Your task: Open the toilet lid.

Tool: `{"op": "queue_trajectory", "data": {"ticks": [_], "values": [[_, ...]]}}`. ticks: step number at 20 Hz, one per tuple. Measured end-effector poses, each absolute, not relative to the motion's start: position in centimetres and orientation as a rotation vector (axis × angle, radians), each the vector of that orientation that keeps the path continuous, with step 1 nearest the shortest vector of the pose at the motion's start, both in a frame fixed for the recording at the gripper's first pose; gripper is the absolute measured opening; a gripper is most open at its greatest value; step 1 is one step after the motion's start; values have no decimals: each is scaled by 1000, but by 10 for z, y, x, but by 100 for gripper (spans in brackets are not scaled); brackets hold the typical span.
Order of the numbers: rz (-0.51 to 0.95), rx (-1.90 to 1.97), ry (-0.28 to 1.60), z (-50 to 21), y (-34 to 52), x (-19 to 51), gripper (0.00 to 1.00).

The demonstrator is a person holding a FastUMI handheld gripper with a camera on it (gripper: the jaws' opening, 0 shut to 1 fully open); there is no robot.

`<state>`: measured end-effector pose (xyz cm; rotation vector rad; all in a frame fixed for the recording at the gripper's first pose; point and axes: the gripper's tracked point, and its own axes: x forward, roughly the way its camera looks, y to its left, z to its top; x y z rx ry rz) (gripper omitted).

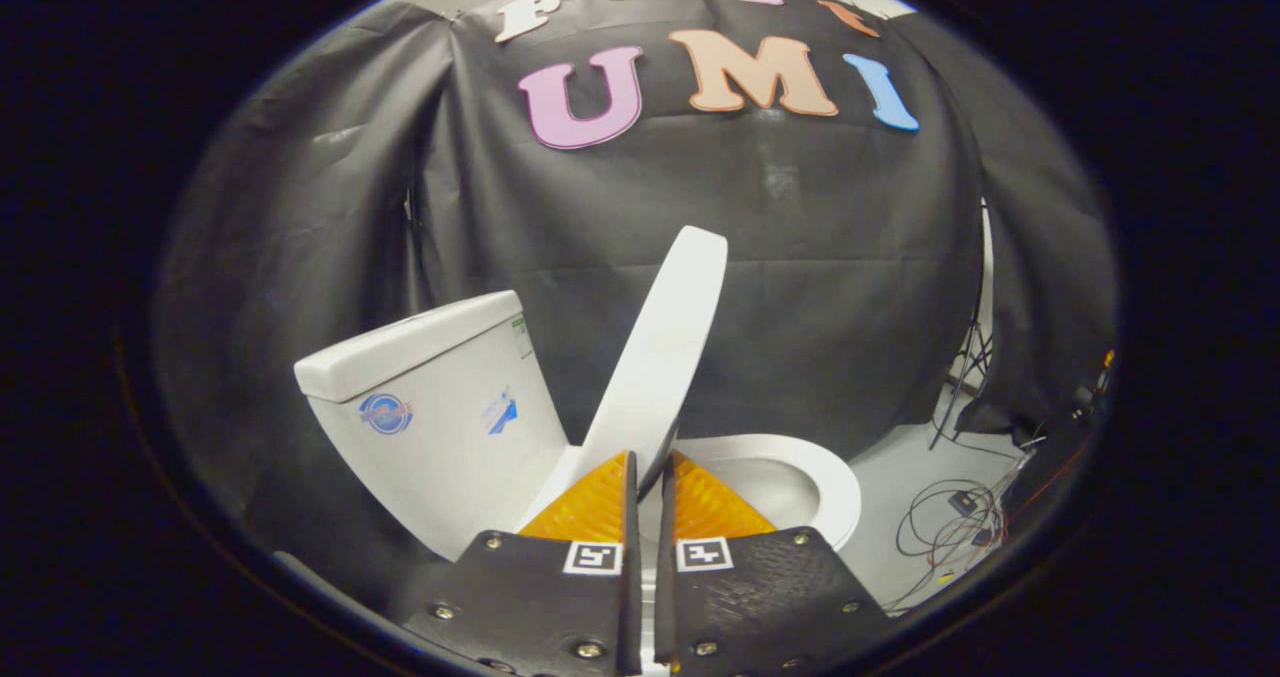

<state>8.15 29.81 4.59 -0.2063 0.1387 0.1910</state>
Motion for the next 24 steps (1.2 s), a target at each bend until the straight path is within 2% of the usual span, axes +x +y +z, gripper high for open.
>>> {"op": "queue_trajectory", "data": {"ticks": [24], "values": [[232, -320, 28, 51, 381, 66, 5]]}}
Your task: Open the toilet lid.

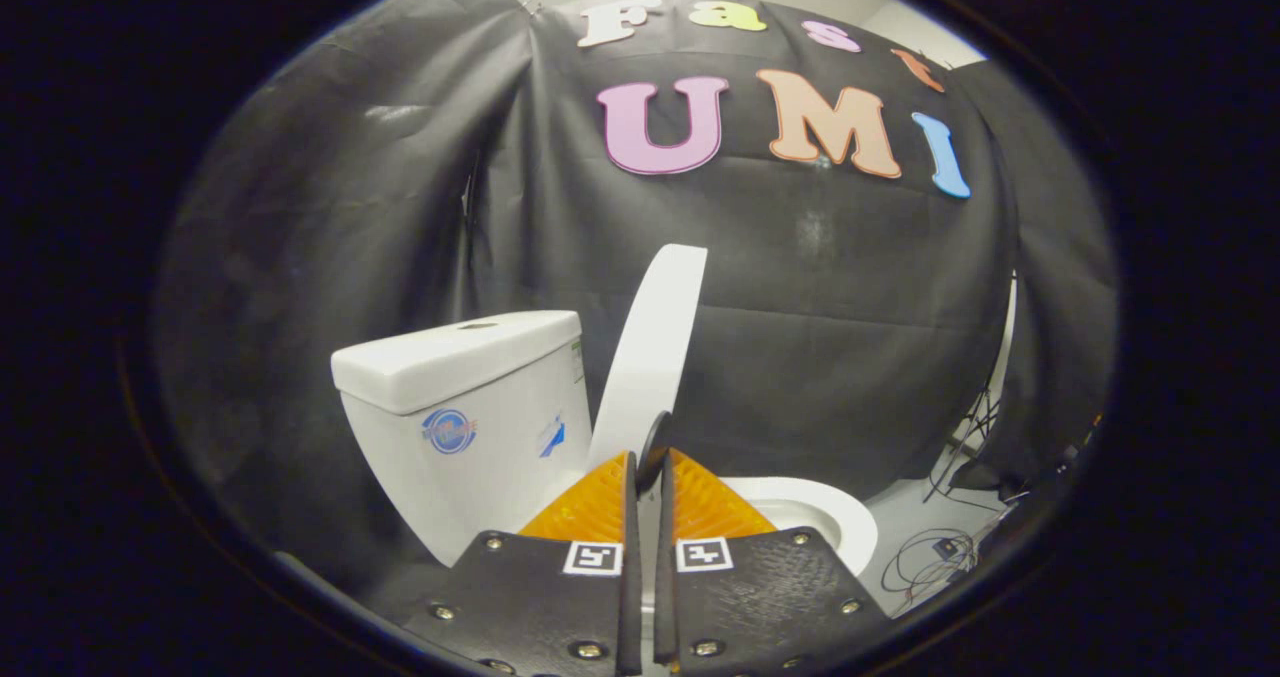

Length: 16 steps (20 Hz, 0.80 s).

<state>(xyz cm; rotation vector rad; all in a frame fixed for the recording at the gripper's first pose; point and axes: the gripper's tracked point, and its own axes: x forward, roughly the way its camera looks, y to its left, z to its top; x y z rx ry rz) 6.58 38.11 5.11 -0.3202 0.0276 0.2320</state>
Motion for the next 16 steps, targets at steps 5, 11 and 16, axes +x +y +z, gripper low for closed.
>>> {"op": "queue_trajectory", "data": {"ticks": [5, 11, 16], "values": [[55, -311, 21, 51, 387, 66, 5], [105, -348, 4, 40, 420, 58, 5], [127, -354, 11, 33, 432, 55, 5]]}}
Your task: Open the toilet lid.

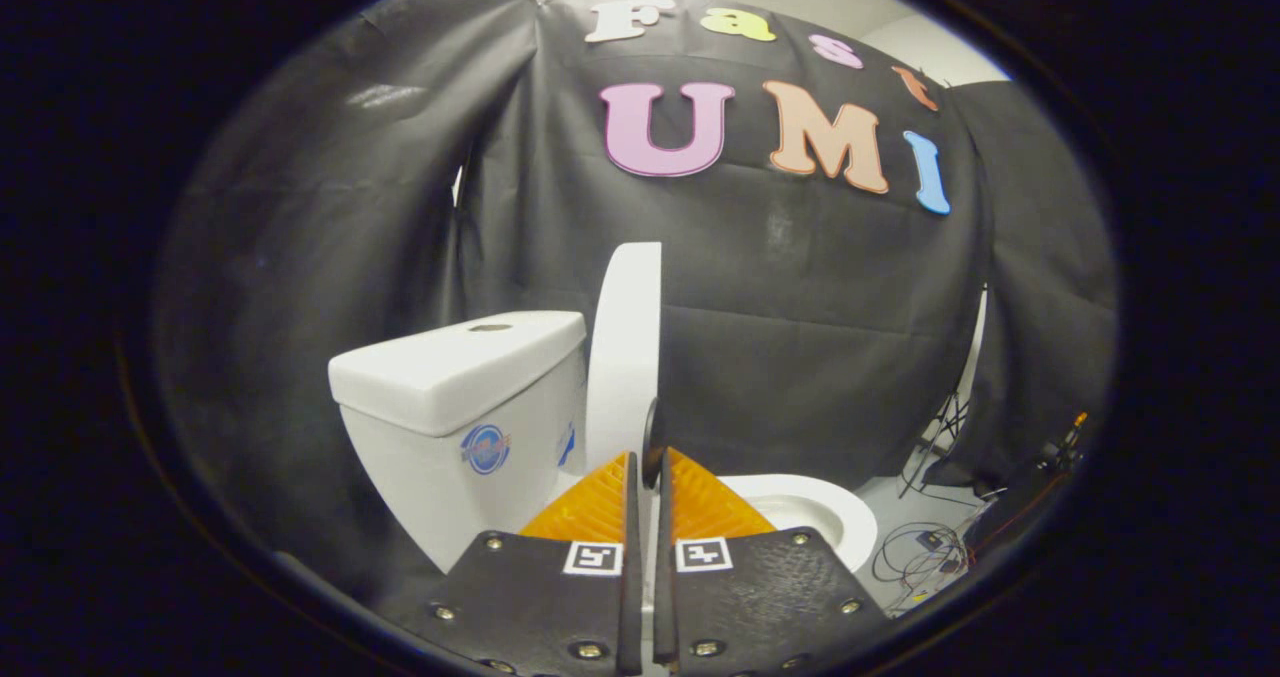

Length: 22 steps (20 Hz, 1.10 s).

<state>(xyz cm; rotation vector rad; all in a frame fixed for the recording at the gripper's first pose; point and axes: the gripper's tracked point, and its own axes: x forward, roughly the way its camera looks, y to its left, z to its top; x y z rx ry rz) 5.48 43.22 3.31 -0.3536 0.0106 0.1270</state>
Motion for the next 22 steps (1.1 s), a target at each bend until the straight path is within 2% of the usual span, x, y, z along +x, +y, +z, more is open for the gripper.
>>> {"op": "queue_trajectory", "data": {"ticks": [22], "values": [[287, -399, 50, 6, 467, 39, 7]]}}
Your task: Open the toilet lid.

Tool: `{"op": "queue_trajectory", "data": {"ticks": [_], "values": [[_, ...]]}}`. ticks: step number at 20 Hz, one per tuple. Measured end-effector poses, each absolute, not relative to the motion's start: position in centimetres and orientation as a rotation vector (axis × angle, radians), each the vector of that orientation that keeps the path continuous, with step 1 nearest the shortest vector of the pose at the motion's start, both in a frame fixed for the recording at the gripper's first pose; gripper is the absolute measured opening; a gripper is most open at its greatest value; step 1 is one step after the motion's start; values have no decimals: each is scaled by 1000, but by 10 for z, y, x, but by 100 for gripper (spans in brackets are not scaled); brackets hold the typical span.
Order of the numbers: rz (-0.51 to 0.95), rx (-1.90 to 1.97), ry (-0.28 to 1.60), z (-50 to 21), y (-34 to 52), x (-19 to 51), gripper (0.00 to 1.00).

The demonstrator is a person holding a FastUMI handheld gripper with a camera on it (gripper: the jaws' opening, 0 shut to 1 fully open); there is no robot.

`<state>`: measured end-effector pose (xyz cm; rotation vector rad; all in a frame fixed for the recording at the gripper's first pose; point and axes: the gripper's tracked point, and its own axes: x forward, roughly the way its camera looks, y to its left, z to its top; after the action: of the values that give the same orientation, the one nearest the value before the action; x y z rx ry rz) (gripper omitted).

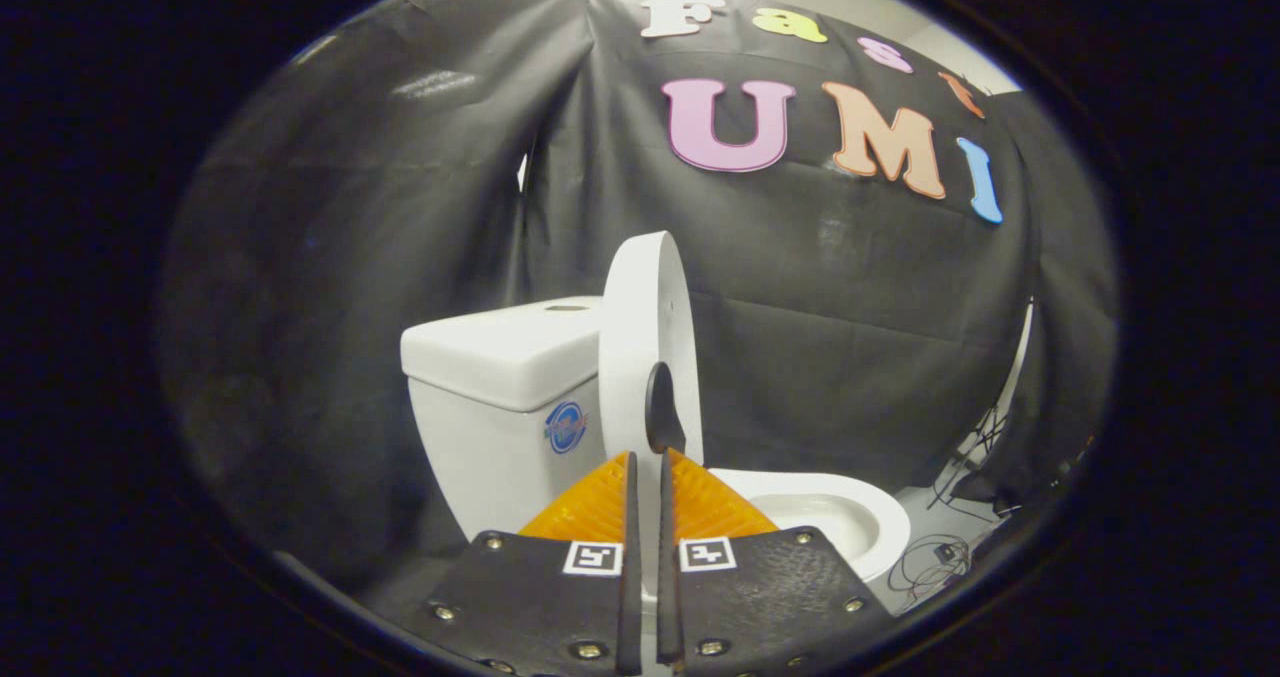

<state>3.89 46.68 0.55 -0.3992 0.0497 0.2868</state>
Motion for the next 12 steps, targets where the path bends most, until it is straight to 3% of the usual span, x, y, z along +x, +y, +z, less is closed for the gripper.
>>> {"op": "queue_trajectory", "data": {"ticks": [2, 6, 10, 11, 12], "values": [[312, -398, 61, 8, 468, 37, 10], [341, -392, 64, 11, 467, 30, 29], [384, -391, 77, 8, 470, 23, 36], [387, -391, 79, 10, 469, 23, 43], [396, -383, 84, 12, 468, 20, 44]]}}
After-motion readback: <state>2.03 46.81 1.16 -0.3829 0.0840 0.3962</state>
